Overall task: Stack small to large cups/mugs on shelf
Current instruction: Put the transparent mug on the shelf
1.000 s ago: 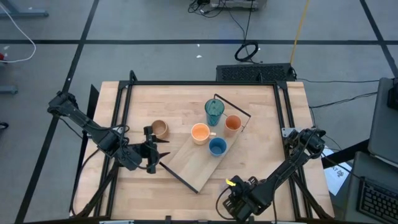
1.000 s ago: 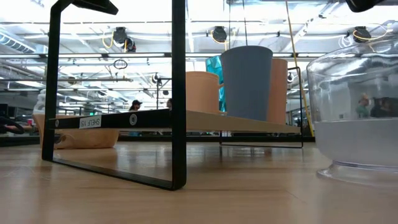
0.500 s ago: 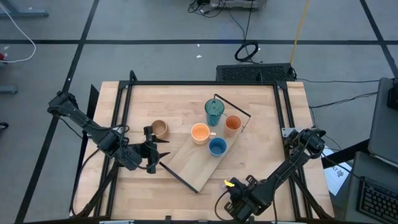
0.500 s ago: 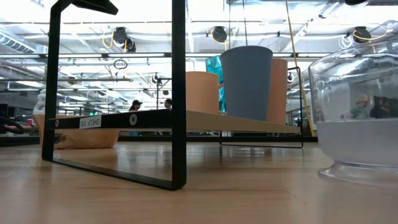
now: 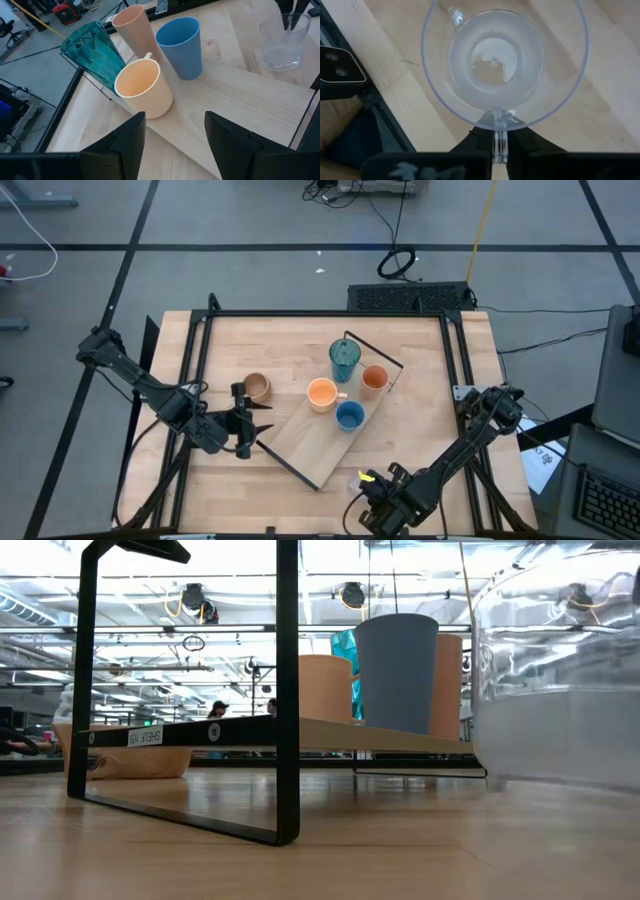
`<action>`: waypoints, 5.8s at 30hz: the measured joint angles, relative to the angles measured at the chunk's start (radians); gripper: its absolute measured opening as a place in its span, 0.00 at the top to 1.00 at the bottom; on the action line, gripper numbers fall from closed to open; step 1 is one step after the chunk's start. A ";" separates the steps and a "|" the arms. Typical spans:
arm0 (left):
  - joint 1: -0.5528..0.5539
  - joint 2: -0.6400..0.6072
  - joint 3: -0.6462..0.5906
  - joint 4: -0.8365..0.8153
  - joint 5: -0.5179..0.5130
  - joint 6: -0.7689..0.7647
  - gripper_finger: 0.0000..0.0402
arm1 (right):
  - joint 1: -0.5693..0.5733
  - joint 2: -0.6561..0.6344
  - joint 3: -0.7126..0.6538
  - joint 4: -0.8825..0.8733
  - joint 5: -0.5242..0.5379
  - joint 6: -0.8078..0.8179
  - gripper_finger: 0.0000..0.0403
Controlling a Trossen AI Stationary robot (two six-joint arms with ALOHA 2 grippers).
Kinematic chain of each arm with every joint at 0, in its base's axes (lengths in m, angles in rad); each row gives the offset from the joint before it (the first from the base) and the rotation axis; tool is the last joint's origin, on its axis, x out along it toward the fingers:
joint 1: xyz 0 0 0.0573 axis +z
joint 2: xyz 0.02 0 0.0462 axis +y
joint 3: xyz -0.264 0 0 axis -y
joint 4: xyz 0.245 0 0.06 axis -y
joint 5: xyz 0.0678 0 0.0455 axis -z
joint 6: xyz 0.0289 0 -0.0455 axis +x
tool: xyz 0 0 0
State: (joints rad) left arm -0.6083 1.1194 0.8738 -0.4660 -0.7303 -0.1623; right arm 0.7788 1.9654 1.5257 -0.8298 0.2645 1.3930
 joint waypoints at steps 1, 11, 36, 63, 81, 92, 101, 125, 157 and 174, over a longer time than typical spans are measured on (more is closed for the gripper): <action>0.000 0.000 0.000 0.000 0.000 0.000 0.48 | 0.000 -0.005 0.000 -0.002 0.000 0.000 0.97; 0.000 0.000 0.000 0.067 -0.002 0.120 0.48 | 0.000 -0.112 0.000 -0.027 0.148 -0.100 0.97; 0.023 0.000 0.000 0.226 0.167 0.182 0.48 | -0.133 -0.188 0.000 0.207 0.524 -0.774 0.97; 0.057 -0.002 0.099 0.255 0.153 0.395 0.31 | -0.409 -0.182 0.001 0.529 0.441 -1.224 0.96; 0.044 0.012 0.147 0.142 0.202 0.574 0.34 | -0.527 -0.173 0.001 0.431 0.091 -1.136 0.96; 0.121 0.187 0.346 -0.165 0.295 0.542 0.34 | -0.613 -0.159 0.001 0.381 -0.199 -1.094 0.96; 0.152 0.279 0.376 -0.190 0.341 0.542 0.34 | -0.630 -0.159 0.001 0.269 -0.361 -0.978 0.96; 0.240 0.361 0.376 -0.171 0.470 0.616 0.63 | -0.629 -0.159 0.001 0.256 -0.430 -1.223 0.96; 0.296 0.368 0.375 -0.166 0.646 0.885 0.64 | -0.629 -0.159 0.001 0.241 -0.423 -1.693 0.96; 0.296 0.367 0.375 -0.168 0.633 0.931 0.78 | -0.629 -0.160 0.000 0.249 -0.423 -1.694 0.95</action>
State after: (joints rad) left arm -0.3126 1.4864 1.2491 -0.6337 -0.0972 0.7682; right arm 0.1501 1.8057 1.5261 -0.5804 -0.1589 -0.3012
